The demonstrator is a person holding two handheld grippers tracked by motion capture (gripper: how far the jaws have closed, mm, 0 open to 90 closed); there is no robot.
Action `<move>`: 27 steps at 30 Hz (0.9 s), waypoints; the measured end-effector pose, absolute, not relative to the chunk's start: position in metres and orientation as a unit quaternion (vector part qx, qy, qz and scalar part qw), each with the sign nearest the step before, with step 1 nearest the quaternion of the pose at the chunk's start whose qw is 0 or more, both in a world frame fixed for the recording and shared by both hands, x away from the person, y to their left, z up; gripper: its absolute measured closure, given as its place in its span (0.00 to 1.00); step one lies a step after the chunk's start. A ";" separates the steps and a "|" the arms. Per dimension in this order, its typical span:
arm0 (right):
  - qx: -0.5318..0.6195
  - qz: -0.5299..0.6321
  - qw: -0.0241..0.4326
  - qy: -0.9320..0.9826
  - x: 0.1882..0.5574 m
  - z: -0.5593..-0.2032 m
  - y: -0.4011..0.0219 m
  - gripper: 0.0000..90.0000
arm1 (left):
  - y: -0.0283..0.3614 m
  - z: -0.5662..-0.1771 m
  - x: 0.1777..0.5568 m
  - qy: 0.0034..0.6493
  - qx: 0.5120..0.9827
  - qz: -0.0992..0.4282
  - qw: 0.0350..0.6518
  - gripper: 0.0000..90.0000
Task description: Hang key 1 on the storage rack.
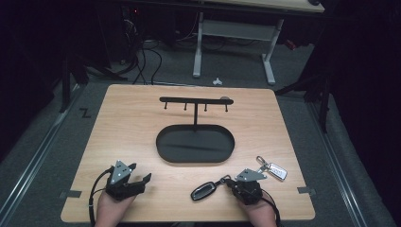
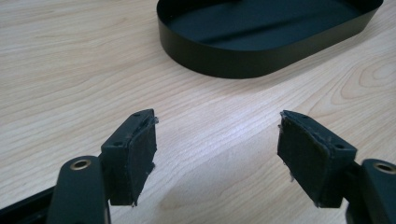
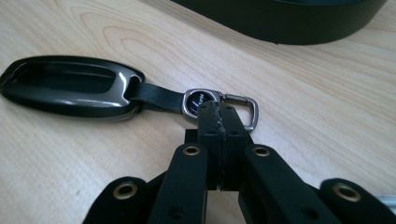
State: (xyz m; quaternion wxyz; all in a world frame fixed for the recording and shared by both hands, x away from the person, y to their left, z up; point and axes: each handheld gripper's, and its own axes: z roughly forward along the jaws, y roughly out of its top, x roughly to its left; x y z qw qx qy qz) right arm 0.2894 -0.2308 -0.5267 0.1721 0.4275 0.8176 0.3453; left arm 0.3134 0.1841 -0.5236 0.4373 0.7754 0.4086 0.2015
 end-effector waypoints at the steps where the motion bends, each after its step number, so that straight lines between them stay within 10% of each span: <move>1: 0.428 0.346 0.172 0.817 0.291 -0.527 -0.229 1.00 | 0.186 -0.524 0.312 0.410 0.775 0.202 0.437 0.32; 27: 0.345 0.405 0.145 0.834 0.267 -0.514 -0.174 1.00 | 0.187 -0.525 0.311 0.414 0.775 0.191 0.437 0.31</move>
